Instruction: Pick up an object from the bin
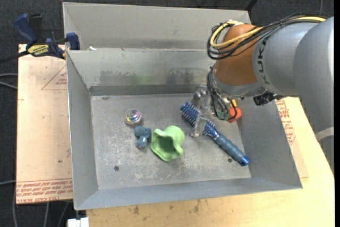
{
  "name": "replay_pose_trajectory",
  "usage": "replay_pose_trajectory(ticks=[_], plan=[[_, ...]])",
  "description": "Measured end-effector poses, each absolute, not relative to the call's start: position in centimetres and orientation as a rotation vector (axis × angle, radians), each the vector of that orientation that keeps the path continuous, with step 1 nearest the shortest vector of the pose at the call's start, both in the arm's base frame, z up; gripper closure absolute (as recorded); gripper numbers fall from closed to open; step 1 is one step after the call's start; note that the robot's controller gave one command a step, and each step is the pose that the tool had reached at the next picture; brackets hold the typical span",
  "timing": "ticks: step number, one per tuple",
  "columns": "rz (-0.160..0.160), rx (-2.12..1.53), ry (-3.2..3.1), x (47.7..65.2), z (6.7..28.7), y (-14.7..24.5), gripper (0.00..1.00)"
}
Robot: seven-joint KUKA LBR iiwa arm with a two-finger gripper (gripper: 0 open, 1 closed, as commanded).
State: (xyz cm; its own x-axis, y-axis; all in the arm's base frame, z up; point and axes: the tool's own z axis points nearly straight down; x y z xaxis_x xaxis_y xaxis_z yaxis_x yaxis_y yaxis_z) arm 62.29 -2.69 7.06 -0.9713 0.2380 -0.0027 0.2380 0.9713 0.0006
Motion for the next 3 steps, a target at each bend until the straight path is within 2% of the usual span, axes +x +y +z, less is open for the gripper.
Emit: replay_pose_trajectory(ticks=[1, 2, 3], plan=[[0.0, 0.373, 3.116, 62.4, 7.1, -2.6, 0.0], [0.005, 0.377, 3.118, 62.3, 7.0, -2.5, 1.0], [0.003, 0.373, 3.109, 62.6, 15.3, -2.4, 1.0]])
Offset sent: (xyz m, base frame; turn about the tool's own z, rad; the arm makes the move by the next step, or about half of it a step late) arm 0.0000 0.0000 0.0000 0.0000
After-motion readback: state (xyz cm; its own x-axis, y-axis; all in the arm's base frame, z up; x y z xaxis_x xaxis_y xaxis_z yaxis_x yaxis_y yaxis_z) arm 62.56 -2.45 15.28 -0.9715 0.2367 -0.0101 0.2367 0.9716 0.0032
